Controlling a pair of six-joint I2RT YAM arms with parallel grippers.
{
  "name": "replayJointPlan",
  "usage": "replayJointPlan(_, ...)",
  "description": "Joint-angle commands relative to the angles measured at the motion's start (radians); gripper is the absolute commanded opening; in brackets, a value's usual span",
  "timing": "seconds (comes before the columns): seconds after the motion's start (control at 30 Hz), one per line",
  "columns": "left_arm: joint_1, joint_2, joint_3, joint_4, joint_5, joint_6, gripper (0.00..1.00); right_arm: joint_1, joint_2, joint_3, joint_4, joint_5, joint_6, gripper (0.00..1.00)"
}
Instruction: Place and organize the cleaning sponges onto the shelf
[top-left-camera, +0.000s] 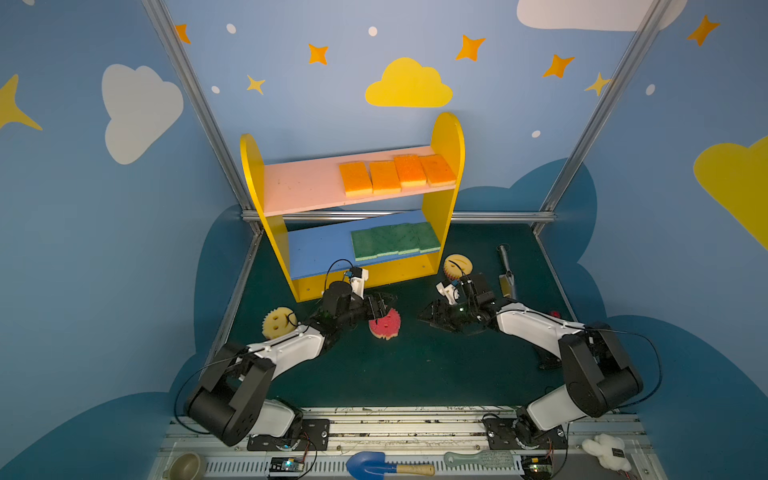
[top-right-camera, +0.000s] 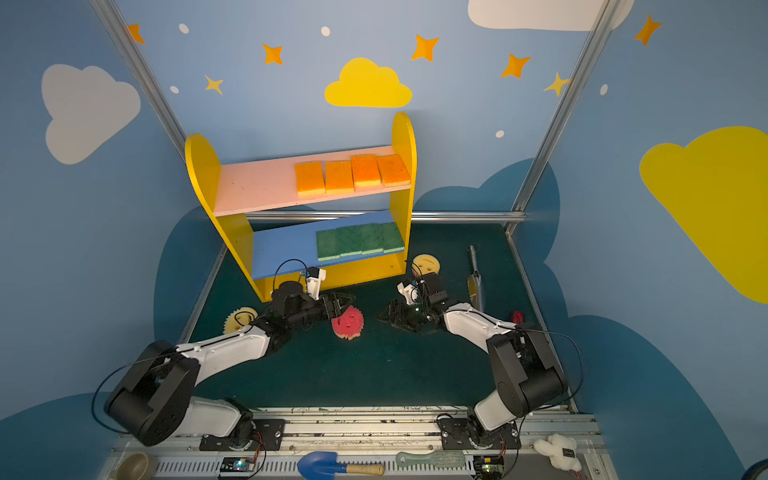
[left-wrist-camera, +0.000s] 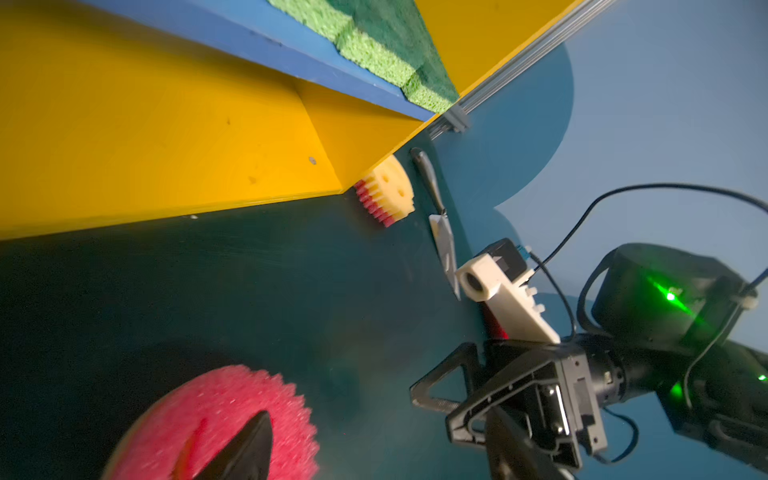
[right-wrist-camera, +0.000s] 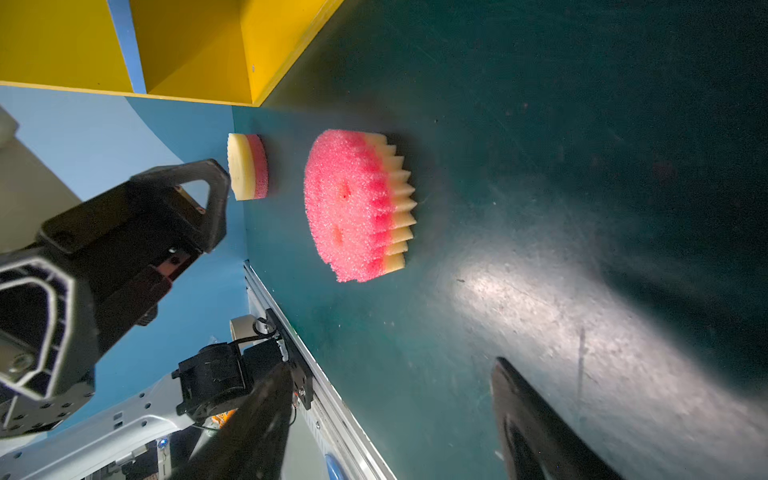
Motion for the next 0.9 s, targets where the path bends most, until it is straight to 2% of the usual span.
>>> replayJointPlan(0.0, 0.035, -0.029, -0.004, -0.249, 0.008, 0.091, 0.85, 0.007, 0.041, 0.023, 0.009, -0.013, -0.009, 0.74)
replayJointPlan(0.13, 0.086, 0.008, -0.019, -0.255, 0.097, 0.089, 0.86, 0.021, 0.1, 0.067, 0.037, -0.033, 0.004, 0.74)
replayJointPlan(0.37, 0.098, 0.17, 0.005, -0.176, 0.178, 0.095, 0.85, 0.044, 0.211, 0.147, 0.068, -0.044, 0.023, 0.7)
replayJointPlan(0.7, 0.114, 0.25, -0.009, -0.113, 0.198, 0.087, 0.73, 0.093, 0.36, 0.233, 0.108, -0.063, 0.053, 0.65)
replayJointPlan(0.87, 0.114, 0.303, -0.011, -0.057, 0.211, 0.066, 0.62, 0.102, 0.41, 0.264, 0.127, -0.071, 0.072, 0.63)
